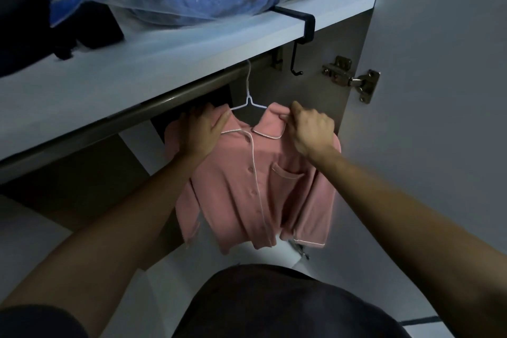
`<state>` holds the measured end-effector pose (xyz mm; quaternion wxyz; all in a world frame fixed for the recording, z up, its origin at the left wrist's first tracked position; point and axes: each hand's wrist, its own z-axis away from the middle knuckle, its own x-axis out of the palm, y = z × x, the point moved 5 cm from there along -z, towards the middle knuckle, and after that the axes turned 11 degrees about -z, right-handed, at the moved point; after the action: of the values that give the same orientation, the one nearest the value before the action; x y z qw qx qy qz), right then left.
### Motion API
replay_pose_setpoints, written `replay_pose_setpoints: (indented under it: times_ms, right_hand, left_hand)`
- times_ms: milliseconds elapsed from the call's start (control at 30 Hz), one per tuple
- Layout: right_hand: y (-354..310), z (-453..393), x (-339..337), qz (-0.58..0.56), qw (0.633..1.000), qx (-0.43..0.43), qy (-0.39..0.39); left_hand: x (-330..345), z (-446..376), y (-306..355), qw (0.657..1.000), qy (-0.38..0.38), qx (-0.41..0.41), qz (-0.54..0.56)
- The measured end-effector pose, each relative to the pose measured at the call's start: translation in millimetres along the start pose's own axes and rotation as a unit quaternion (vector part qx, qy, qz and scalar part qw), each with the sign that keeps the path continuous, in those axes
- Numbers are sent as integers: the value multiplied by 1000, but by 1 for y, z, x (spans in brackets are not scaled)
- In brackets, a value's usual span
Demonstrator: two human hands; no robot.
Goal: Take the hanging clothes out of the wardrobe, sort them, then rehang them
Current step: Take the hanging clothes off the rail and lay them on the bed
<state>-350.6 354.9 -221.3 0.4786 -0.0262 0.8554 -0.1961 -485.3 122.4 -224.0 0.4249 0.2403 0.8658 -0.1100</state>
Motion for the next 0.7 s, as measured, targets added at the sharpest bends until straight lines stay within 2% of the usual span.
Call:
replay_pose_setpoints:
  times_ms: [200,567,700]
  right_hand:
    - [-2,-2,-24,-6,1000,-1,14]
    - [11,106,-83,-94,993,54,-36]
    - [31,145,-120,-121,986,111,-29]
  left_hand:
    - [-24,-3,8,1000,12,-25,1]
    - [-82,73,53,993,-112,-32,29]
    - [-110,71,86,991,-126,13,46]
